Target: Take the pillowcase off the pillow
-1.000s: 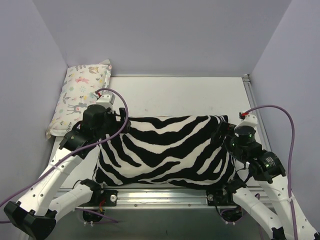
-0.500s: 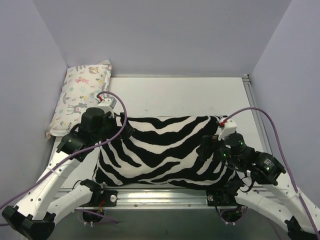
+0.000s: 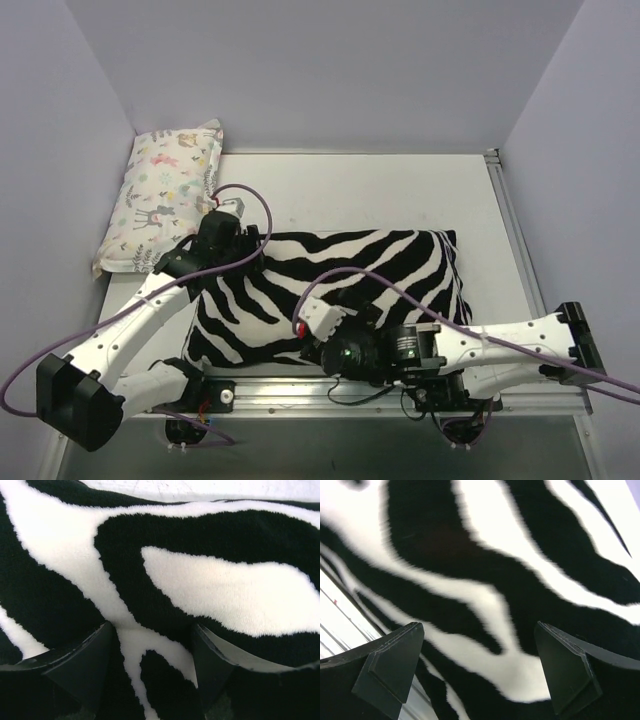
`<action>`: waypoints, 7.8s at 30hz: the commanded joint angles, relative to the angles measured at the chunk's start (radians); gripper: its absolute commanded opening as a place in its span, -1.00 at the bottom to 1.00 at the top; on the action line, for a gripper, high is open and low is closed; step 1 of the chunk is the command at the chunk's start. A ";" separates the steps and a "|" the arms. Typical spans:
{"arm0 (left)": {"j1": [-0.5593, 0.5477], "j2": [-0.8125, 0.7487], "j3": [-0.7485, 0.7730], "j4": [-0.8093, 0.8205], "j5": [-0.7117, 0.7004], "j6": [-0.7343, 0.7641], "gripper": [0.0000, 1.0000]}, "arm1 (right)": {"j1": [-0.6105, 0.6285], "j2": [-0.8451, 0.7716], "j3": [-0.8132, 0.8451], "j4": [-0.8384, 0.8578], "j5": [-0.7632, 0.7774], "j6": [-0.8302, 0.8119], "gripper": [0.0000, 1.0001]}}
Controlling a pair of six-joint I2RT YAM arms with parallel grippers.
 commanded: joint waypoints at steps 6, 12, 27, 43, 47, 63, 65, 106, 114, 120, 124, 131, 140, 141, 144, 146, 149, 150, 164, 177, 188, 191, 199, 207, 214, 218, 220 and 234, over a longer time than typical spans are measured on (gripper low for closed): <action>0.007 0.086 0.018 0.030 -0.028 -0.043 0.36 | 0.221 0.192 0.035 0.047 0.270 -0.084 1.00; 0.007 0.108 0.035 0.030 -0.022 -0.022 0.36 | 0.328 0.368 0.042 0.058 0.442 -0.069 1.00; 0.012 0.171 0.095 0.010 0.032 0.011 0.38 | 0.293 0.634 0.055 0.081 0.658 -0.010 1.00; 0.015 0.203 0.163 -0.021 0.046 0.044 0.39 | 0.184 0.603 0.035 0.095 0.775 -0.024 -1.00; 0.015 0.183 0.230 -0.039 0.063 0.078 0.59 | 0.160 0.502 0.084 0.110 0.651 -0.169 -1.00; 0.015 -0.059 0.681 -0.113 -0.057 0.198 0.91 | -0.250 0.270 0.513 0.041 -0.050 -0.397 -1.00; 0.015 -0.093 0.681 -0.115 -0.078 0.186 0.91 | -0.352 0.269 0.577 0.038 -0.232 -0.354 -1.00; -0.209 0.113 0.298 0.148 -0.065 -0.020 0.91 | -1.074 1.051 1.009 0.026 -1.021 0.160 0.29; -0.321 0.229 0.357 0.214 -0.049 0.024 0.93 | -1.101 0.901 1.028 0.021 -0.974 0.184 0.66; -0.440 0.320 0.431 0.263 -0.085 0.075 0.93 | -1.167 0.708 1.027 0.017 -0.816 0.241 0.89; -0.505 0.398 0.491 0.275 -0.127 0.101 0.93 | -1.237 0.480 0.896 0.011 -0.716 0.312 0.91; -0.608 0.548 0.630 0.312 -0.238 0.130 0.93 | -1.446 0.057 0.404 0.018 -0.718 0.402 0.91; -0.749 0.846 0.962 0.196 -0.506 0.201 0.93 | -1.570 -0.311 0.078 -0.046 -0.738 0.453 0.94; -0.757 0.894 0.992 0.180 -0.534 0.205 0.93 | -1.574 -0.336 0.049 -0.054 -0.713 0.455 0.94; -0.772 0.965 1.063 0.143 -0.560 0.209 0.92 | -1.621 -0.356 0.021 -0.094 -0.689 0.453 0.96; -0.781 0.982 1.077 0.139 -0.566 0.210 0.93 | -1.653 -0.354 0.009 -0.107 -0.693 0.456 0.98; -0.795 1.013 1.097 0.111 -0.627 0.212 0.92 | -1.658 -0.359 -0.007 -0.106 -0.712 0.478 0.97; -0.795 1.019 1.109 0.097 -0.653 0.207 0.92 | -1.659 -0.353 -0.008 -0.106 -0.716 0.479 0.98; -0.769 0.906 1.020 0.065 -0.795 0.134 -0.44 | -1.661 -0.330 -0.045 -0.068 -0.813 0.479 0.90; -0.619 0.694 0.810 0.077 -0.740 0.037 -0.77 | -1.388 -0.261 -0.030 -0.020 -0.736 0.410 0.81; -0.479 0.559 0.548 0.169 -0.551 -0.100 -0.98 | -1.037 -0.069 0.117 -0.017 -0.460 0.410 0.84; -0.436 0.533 0.474 0.214 -0.494 -0.135 -1.00 | -1.003 -0.002 0.143 -0.017 -0.443 0.412 0.84; -0.382 0.554 0.402 0.289 -0.425 -0.176 -1.00 | -1.027 0.059 0.099 -0.035 -0.405 0.398 0.65; -0.321 0.585 0.353 0.316 -0.378 -0.210 -1.00 | -1.346 -0.125 -0.037 -0.104 -0.491 0.356 -0.97; -0.218 0.541 0.321 0.295 -0.339 -0.206 -1.00 | -1.648 -0.157 -0.296 0.016 -0.635 0.413 -1.00; -0.198 0.507 0.293 0.338 -0.295 -0.172 -1.00 | -1.663 -0.002 -0.383 0.182 -0.834 0.445 -1.00; -0.215 0.527 0.305 0.341 -0.240 -0.120 -1.00 | -1.603 0.052 -0.387 0.262 -0.863 0.459 -1.00; -0.370 0.643 0.547 0.211 -0.260 0.037 -0.52 | -1.501 -0.035 -0.401 1.017 -1.472 0.801 -0.80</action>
